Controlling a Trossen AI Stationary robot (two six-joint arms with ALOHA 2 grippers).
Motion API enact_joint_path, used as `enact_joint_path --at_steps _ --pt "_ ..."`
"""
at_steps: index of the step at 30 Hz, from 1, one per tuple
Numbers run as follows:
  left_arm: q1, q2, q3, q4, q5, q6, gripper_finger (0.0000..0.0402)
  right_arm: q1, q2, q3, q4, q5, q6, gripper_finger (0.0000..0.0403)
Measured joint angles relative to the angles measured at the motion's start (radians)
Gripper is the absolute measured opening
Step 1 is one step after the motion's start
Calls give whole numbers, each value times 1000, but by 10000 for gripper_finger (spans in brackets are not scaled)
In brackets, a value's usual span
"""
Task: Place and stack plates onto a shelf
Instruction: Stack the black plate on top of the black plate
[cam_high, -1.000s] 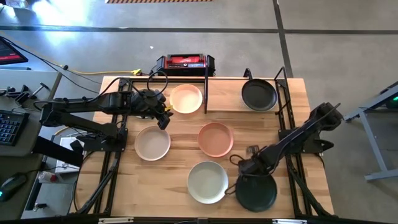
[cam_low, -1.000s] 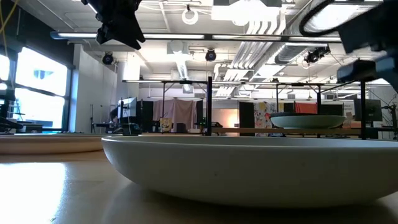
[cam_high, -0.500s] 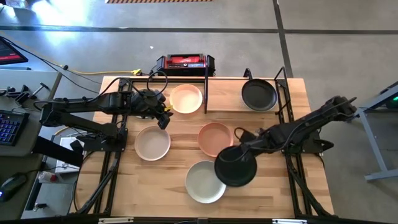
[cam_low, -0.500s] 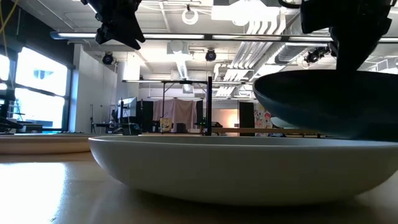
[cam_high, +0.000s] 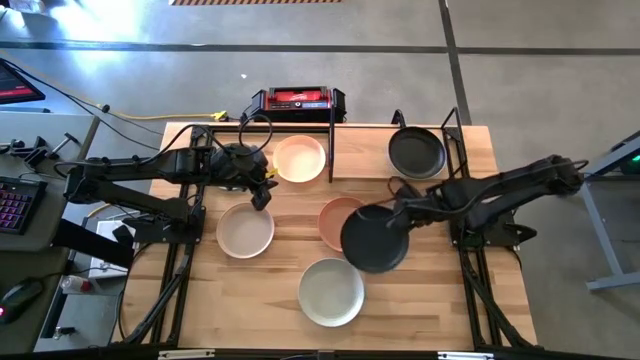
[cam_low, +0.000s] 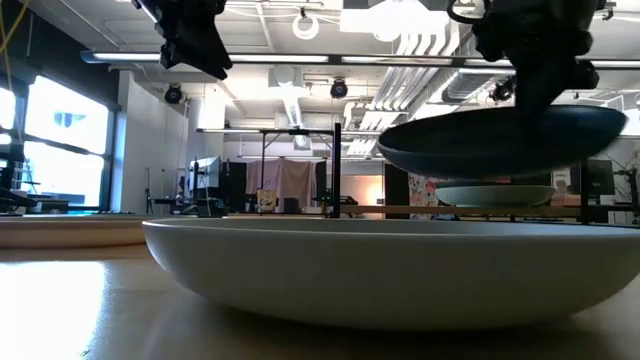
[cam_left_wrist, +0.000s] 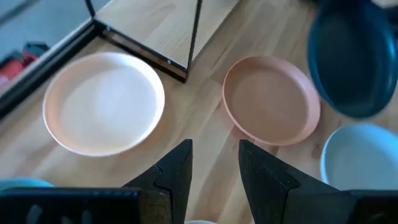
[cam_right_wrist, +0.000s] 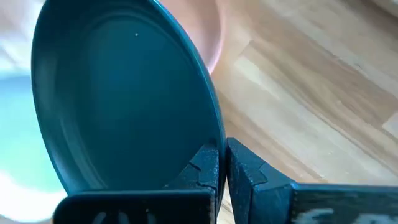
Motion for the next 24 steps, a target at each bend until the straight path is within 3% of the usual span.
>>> enact_joint_path --at_steps 8,17,24 --pt "0 0 0 0 -1 215 120 -123 -40 0 1 94 344 0" --pt "1 0 0 0 -4 391 120 -155 -39 0 -14 265 670 0" --pt "19 0 0 -1 -4 406 120 -126 -25 0 -232 307 926 0"
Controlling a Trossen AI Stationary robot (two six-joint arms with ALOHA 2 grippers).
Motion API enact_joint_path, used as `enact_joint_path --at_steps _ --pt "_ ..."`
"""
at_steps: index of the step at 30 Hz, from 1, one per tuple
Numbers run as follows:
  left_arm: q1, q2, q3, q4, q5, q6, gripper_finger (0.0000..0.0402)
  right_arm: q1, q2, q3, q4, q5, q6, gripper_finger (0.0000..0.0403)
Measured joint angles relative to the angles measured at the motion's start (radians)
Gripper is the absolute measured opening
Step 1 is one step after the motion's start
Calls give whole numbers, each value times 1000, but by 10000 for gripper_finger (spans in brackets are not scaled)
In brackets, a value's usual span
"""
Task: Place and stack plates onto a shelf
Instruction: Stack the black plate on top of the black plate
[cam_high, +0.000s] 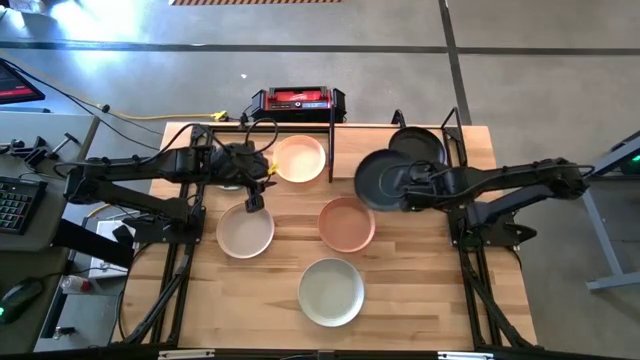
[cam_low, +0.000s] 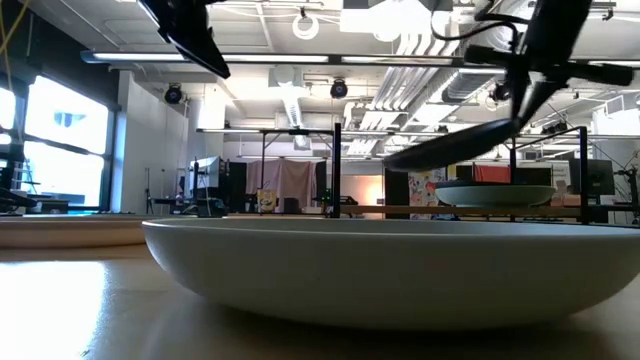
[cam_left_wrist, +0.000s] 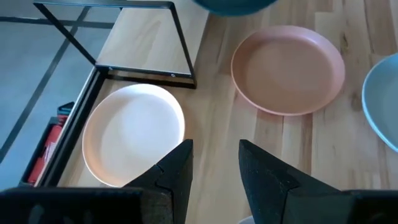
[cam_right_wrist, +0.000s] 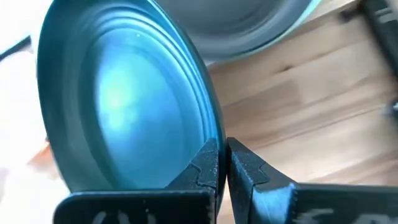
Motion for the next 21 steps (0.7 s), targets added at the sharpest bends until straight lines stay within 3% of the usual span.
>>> enact_joint_path --at_steps 4,11,21 --pt "20 0 0 0 0 40 120 7 -1 0 -65 55 79 0" --pt "58 0 0 2 0 71 120 -33 -1 0 -106 192 80 0" --pt "112 0 0 5 0 25 120 -211 -1 0 -182 323 79 0"
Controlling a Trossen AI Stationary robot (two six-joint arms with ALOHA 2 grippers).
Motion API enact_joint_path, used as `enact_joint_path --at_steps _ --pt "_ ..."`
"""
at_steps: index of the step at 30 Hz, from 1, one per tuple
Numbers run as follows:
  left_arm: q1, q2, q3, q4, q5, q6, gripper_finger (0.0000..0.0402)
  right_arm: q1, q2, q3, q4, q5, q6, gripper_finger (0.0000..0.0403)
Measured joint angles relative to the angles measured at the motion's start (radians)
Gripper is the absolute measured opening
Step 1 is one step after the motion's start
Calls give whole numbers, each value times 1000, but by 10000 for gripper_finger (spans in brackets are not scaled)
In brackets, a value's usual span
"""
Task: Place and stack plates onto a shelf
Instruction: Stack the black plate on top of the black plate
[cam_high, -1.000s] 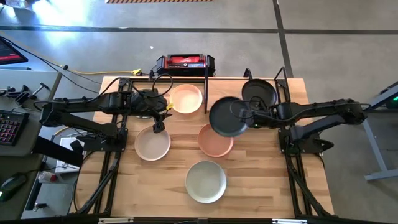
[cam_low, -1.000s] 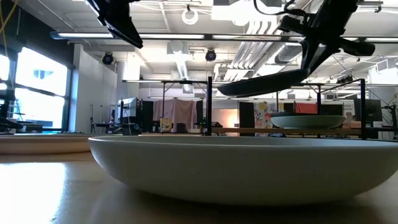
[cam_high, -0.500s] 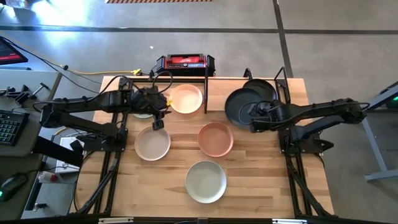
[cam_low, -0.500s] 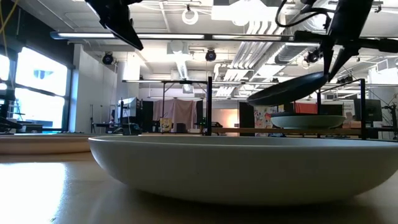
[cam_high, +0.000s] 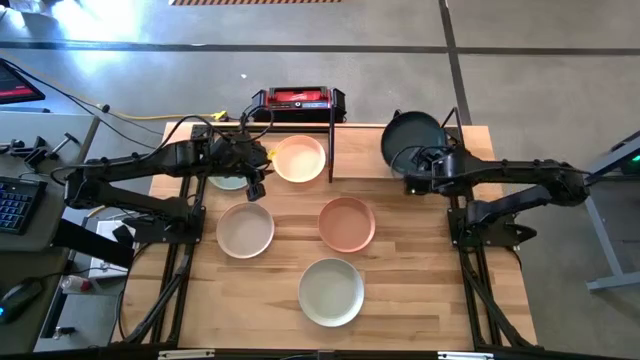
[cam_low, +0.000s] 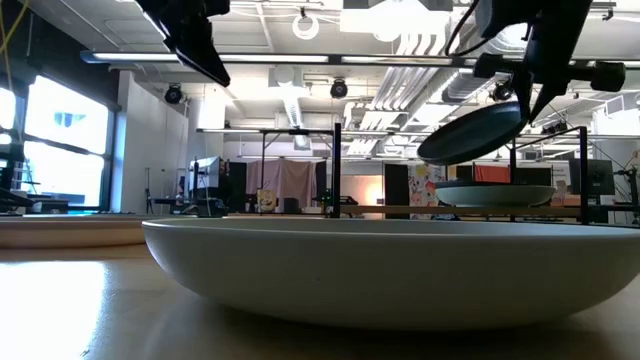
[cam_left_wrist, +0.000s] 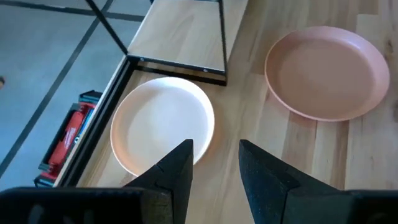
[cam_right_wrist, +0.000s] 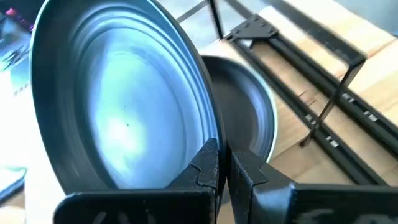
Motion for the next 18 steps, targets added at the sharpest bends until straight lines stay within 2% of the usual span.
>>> enact_joint_path --at_steps 9,15,18 --pt "35 0 0 1 0 -30 120 -123 0 0 9 -22 -10 0" --pt "48 0 0 1 0 -30 120 -171 -11 0 72 -36 -8 0" --pt "52 0 0 1 0 -30 120 -195 -34 0 121 -12 -8 0"
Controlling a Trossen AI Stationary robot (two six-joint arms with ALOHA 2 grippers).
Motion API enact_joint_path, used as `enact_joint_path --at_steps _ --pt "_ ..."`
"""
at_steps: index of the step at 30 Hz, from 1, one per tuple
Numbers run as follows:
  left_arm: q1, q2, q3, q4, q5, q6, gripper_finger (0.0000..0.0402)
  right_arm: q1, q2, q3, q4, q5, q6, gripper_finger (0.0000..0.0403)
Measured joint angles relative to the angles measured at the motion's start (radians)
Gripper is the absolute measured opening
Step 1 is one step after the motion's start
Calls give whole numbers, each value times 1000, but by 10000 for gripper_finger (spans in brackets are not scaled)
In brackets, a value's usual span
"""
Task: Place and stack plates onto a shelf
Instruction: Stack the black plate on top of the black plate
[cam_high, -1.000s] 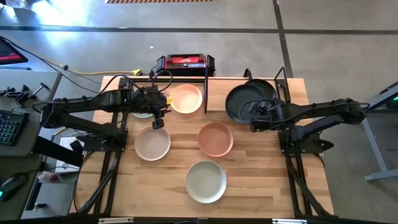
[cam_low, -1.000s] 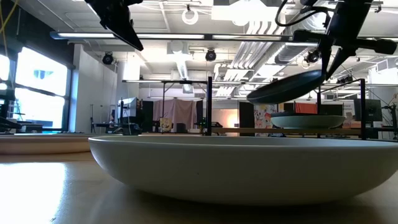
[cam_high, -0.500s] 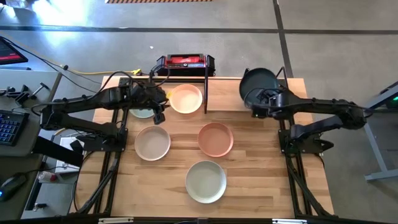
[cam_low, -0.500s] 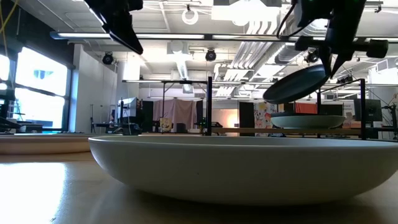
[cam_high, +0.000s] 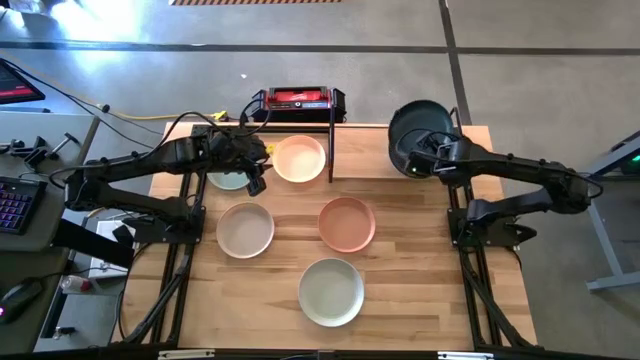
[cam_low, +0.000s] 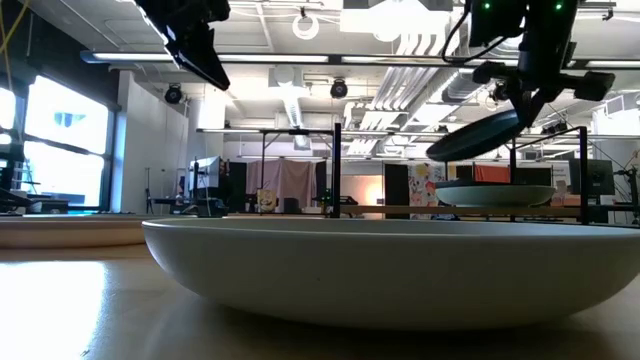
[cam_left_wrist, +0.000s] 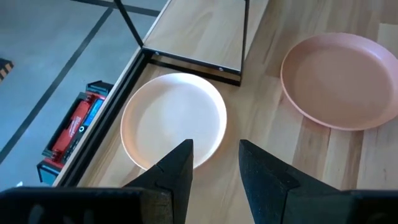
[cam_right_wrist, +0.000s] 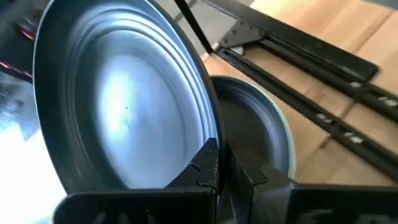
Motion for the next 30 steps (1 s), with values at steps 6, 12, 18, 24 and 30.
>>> enact_joint_path --at_steps 6,12,18,24,30 --pt "3 0 0 0 0 -1 120 -61 -66 0 42 20 -39 0" --pt "3 0 0 0 0 -26 120 -63 -100 0 61 20 -67 0" --pt "3 0 0 0 0 -51 120 -45 -72 0 35 -33 -108 0" --pt "2 0 0 -1 0 -51 120 -46 -44 0 4 -86 -144 0" --pt "2 0 0 -1 0 -52 120 -57 -13 0 -10 -163 -210 0"
